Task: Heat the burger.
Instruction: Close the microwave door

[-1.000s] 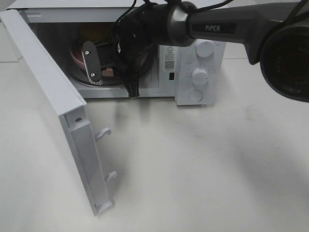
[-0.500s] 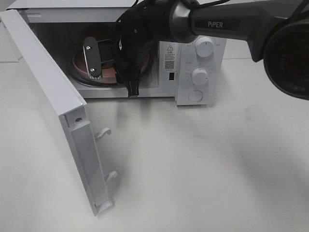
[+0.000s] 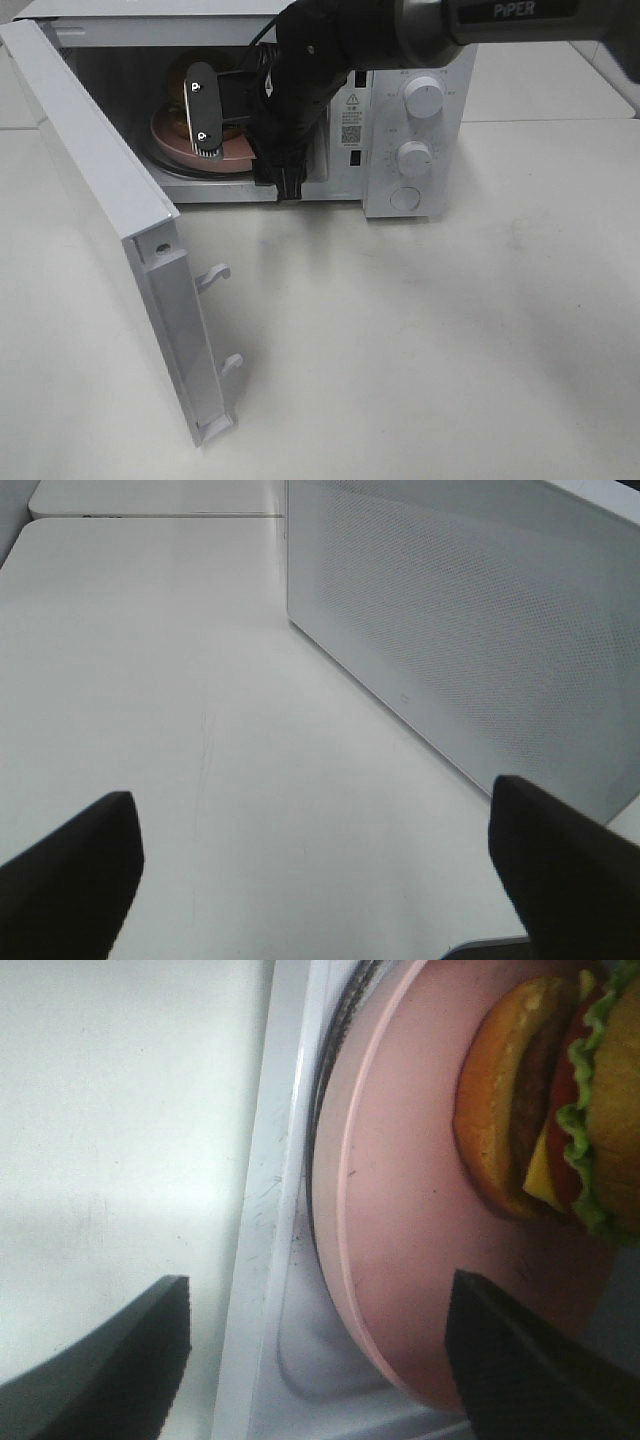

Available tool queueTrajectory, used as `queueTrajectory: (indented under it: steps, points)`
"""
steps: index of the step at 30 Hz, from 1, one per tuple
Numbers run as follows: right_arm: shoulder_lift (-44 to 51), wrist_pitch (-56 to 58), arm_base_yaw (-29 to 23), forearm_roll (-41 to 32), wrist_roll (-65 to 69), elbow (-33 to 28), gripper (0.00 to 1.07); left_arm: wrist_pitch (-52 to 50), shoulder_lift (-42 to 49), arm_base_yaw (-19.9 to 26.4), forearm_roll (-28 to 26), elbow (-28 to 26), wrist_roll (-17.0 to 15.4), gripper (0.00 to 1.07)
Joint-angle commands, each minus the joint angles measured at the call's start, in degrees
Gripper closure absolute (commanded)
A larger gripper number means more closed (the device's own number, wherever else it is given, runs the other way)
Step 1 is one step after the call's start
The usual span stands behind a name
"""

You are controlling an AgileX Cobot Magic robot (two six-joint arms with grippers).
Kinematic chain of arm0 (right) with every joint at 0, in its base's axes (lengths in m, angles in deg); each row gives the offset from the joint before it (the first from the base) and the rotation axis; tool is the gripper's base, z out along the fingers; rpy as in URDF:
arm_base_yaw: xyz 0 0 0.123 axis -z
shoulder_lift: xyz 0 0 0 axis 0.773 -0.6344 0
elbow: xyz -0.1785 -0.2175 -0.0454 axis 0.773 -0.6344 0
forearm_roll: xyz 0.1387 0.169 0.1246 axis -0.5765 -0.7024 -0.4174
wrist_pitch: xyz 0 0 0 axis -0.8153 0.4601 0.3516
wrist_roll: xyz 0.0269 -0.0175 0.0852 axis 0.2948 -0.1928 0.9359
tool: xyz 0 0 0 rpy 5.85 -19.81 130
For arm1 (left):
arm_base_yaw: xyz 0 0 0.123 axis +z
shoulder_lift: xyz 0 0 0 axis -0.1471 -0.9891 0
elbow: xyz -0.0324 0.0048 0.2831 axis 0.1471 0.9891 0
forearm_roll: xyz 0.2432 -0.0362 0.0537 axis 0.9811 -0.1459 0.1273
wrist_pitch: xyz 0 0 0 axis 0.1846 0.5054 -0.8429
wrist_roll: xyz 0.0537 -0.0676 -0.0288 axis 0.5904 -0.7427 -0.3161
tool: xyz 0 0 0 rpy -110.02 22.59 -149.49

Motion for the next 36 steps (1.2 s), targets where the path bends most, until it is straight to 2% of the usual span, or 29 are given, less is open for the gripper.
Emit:
queueTrajectory:
  steps: [1, 4, 6, 19, 28, 36]
  points:
    - [4.87, -3.15, -0.11, 0.23, 0.11, -5.1, 0.36, -0.8, 0.92, -0.23, -0.34, 0.17, 0.17, 0.2]
    - [5.73, -3.61, -0.11, 0.23, 0.11, -6.47, 0.36, -0.8, 0.92, -0.23, -0.34, 0.17, 0.17, 0.2]
    - [8.88, -4.81, -0.11, 0.29, 0.11, -11.86, 0.36, -0.8, 0.92, -0.23, -0.34, 0.17, 0.17, 0.2]
    - [19.54, -6.13, -0.11, 0.46, 0.11, -26.87, 0.36, -0.8, 0.92, -0.23, -0.34, 0.17, 0.17, 0.2]
    - [27.04, -5.67, -0.11, 0.46, 3.55, -33.98, 0.36, -0.8, 0.92, -0.23, -0.34, 0.17, 0.17, 0.2]
    - [34.84, -5.61, -0.11, 0.92, 12.78, -40.05, 0.36, -0.8, 0.92, -0.23, -0.34, 0.17, 0.17, 0.2]
